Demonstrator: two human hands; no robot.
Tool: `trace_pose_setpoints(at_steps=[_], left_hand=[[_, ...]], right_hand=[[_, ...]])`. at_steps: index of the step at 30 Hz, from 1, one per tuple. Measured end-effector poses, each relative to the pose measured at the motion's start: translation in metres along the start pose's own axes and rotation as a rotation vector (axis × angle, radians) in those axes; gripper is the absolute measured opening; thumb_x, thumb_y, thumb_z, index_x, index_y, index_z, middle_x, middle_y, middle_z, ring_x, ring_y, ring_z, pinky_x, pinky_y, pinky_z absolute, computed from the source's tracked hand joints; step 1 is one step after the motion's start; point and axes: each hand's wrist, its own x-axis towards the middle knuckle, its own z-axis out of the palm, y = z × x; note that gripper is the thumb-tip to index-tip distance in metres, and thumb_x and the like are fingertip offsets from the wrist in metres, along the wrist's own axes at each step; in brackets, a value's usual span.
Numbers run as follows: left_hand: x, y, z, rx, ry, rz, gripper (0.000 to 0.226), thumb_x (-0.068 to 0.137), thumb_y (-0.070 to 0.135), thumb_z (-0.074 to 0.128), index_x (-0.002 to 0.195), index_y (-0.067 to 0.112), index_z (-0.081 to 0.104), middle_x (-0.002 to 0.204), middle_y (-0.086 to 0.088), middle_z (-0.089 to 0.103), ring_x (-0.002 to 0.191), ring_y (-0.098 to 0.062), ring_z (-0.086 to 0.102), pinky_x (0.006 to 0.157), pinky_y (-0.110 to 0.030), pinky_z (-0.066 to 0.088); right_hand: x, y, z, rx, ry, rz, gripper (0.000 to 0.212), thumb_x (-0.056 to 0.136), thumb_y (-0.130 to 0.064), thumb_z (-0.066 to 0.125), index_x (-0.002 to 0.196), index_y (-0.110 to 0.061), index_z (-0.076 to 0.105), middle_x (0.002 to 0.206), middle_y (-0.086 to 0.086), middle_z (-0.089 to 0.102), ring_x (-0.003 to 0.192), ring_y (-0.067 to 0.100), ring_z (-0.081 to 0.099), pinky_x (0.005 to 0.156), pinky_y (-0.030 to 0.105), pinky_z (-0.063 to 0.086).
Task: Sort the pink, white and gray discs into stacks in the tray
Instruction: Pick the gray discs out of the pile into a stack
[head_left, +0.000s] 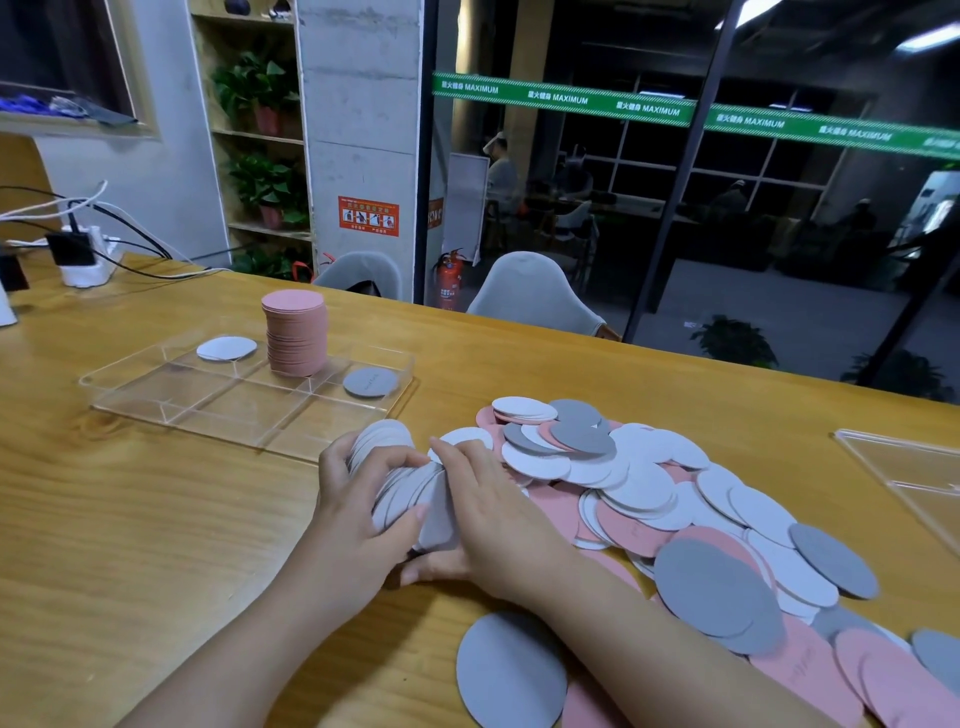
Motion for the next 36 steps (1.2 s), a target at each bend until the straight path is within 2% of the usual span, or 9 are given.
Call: trace_pose_setpoints(at_steps=[3, 5, 11, 17, 21, 26, 30, 32, 36], left_hand=[[0.0, 0.006, -0.007, -0.044, -0.028, -0.001, 0.037, 0.071, 0.029, 0.06, 0.094, 0.057, 0.051, 0.121, 0.034, 0.019, 0.111, 0.024, 0.03, 0.075, 0.009, 0.026], [0.0, 0.008, -0.012, -0.068, -0.051, 0.009, 0.035, 0.067, 0.03, 0.058, 0.093, 0.053, 0.053, 0.117, 0.042, 0.017, 0.108, 0.026, 0.031, 0.076, 0.007, 0.028], [-0.004, 0.01, -0.018, -0.118, -0.192, -0.006, 0.042, 0.07, 0.025, 0.055, 0.1, 0.055, 0.051, 0.124, 0.026, 0.023, 0.106, 0.014, 0.043, 0.072, -0.004, 0.043], [-0.006, 0.009, -0.011, -0.052, -0.184, -0.022, 0.056, 0.07, 0.028, 0.049, 0.11, 0.063, 0.033, 0.128, 0.027, 0.015, 0.11, 0.028, 0.026, 0.075, 0.009, 0.026], [-0.006, 0.01, -0.006, -0.039, -0.158, -0.037, 0.059, 0.063, 0.036, 0.048, 0.116, 0.056, 0.033, 0.125, 0.033, 0.011, 0.11, 0.034, 0.013, 0.078, 0.011, 0.02], [-0.002, 0.001, -0.01, -0.04, -0.171, -0.08, 0.073, 0.046, 0.042, 0.043, 0.116, 0.053, 0.027, 0.111, 0.053, 0.011, 0.11, 0.036, 0.009, 0.089, 0.002, 0.022], [-0.001, 0.0, -0.016, -0.055, -0.194, -0.145, 0.073, 0.039, 0.048, 0.041, 0.112, 0.052, 0.029, 0.099, 0.058, 0.015, 0.104, 0.036, 0.015, 0.085, -0.008, 0.029], [-0.001, 0.001, -0.016, -0.031, -0.209, -0.143, 0.071, 0.039, 0.049, 0.041, 0.11, 0.052, 0.028, 0.098, 0.058, 0.014, 0.107, 0.024, 0.023, 0.084, -0.01, 0.029], [0.0, 0.004, -0.015, 0.054, -0.206, -0.124, 0.071, 0.037, 0.049, 0.037, 0.107, 0.053, 0.026, 0.095, 0.063, 0.005, 0.102, 0.012, 0.019, 0.089, -0.019, 0.026]], right_hand=[[-0.006, 0.004, -0.005, -0.021, -0.013, -0.008, 0.101, 0.073, -0.054, 0.069, 0.147, -0.012, 0.014, 0.136, 0.004, 0.036, 0.126, 0.016, 0.031, 0.102, 0.026, 0.029], [-0.01, 0.007, -0.009, -0.02, -0.024, 0.016, 0.093, 0.078, -0.052, 0.066, 0.147, -0.016, 0.015, 0.14, 0.001, 0.037, 0.128, 0.013, 0.031, 0.101, 0.022, 0.026], [-0.016, 0.01, -0.007, 0.002, 0.012, 0.024, 0.056, 0.082, -0.041, 0.064, 0.13, -0.02, 0.044, 0.122, -0.005, 0.053, 0.115, 0.012, 0.045, 0.084, 0.017, 0.026], [-0.021, -0.002, -0.002, 0.096, 0.087, 0.062, 0.04, 0.081, -0.04, 0.062, 0.115, -0.023, 0.051, 0.105, -0.008, 0.059, 0.095, 0.008, 0.049, 0.075, 0.023, 0.037], [-0.02, -0.01, 0.004, 0.109, 0.004, 0.01, 0.051, 0.087, -0.034, 0.056, 0.132, -0.019, 0.037, 0.124, -0.001, 0.054, 0.112, 0.015, 0.048, 0.089, 0.031, 0.042], [-0.025, -0.004, 0.0, 0.001, -0.114, -0.063, 0.066, 0.095, -0.018, 0.041, 0.15, -0.013, 0.004, 0.156, 0.002, 0.018, 0.14, 0.015, 0.02, 0.114, 0.026, 0.019], [-0.024, 0.001, -0.004, 0.042, -0.072, -0.068, 0.067, 0.082, -0.004, 0.035, 0.147, -0.017, 0.022, 0.143, 0.003, 0.04, 0.129, 0.019, 0.037, 0.106, 0.032, 0.032], [-0.024, 0.0, -0.01, 0.117, -0.018, -0.052, 0.066, 0.079, -0.001, 0.037, 0.142, -0.024, 0.029, 0.129, 0.002, 0.053, 0.117, 0.019, 0.046, 0.098, 0.032, 0.038], [-0.026, -0.004, -0.017, 0.177, 0.044, -0.047, 0.056, 0.09, -0.007, 0.044, 0.141, -0.025, 0.033, 0.123, -0.007, 0.059, 0.11, 0.008, 0.046, 0.089, 0.02, 0.037]])
